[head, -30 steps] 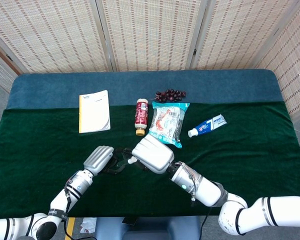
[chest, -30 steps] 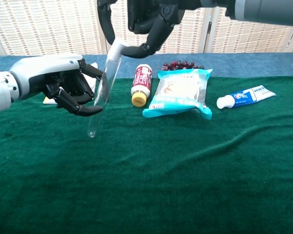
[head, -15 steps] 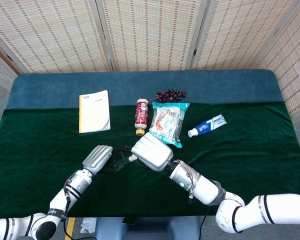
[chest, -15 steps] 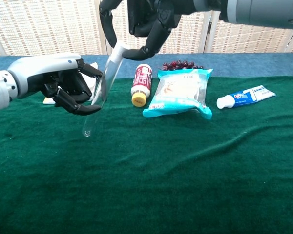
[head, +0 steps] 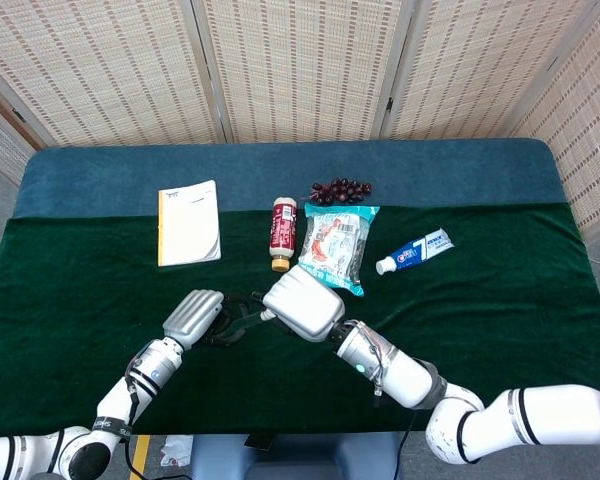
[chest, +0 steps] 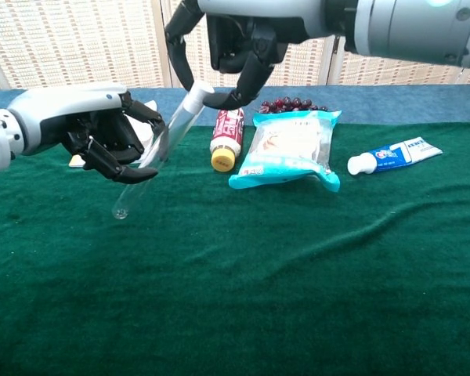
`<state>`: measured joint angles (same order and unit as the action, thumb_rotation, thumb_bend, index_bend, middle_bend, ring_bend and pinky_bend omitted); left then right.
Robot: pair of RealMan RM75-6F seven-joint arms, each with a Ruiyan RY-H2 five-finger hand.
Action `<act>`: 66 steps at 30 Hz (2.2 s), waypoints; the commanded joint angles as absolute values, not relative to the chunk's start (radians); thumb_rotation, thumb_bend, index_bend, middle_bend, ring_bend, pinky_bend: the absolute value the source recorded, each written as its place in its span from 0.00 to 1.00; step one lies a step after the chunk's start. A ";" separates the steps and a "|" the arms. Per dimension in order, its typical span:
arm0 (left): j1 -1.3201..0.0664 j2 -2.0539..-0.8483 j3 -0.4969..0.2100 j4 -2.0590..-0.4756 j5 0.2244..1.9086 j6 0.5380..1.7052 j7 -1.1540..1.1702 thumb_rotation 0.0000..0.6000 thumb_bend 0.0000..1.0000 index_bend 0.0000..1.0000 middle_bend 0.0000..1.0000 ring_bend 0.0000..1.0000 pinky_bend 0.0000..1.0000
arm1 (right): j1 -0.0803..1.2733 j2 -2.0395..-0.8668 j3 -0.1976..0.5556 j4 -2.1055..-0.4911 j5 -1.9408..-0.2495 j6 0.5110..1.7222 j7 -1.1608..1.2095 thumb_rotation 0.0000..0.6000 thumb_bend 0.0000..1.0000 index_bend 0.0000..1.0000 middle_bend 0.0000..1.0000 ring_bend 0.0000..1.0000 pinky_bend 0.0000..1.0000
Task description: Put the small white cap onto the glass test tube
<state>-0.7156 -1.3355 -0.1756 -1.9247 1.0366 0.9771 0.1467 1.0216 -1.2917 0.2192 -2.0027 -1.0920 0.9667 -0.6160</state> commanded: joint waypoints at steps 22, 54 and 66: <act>-0.720 -1.325 -0.176 -1.927 1.028 0.974 0.135 1.00 0.50 0.75 0.95 0.91 0.84 | 1.041 -1.338 0.205 -1.960 -1.095 0.972 -0.612 0.98 0.60 0.81 1.00 1.00 1.00; -0.693 -1.294 -0.117 -1.875 1.028 1.106 0.366 1.00 0.51 0.75 0.95 0.91 0.84 | 0.888 -1.154 0.205 -2.024 -1.197 1.101 -0.446 0.99 0.37 0.23 1.00 1.00 1.00; -0.697 -1.424 -0.069 -1.808 1.010 1.262 0.786 1.00 0.50 0.75 0.95 0.91 0.84 | 0.768 -1.056 0.162 -1.988 -1.294 1.143 -0.315 0.98 0.37 0.23 1.00 1.00 1.00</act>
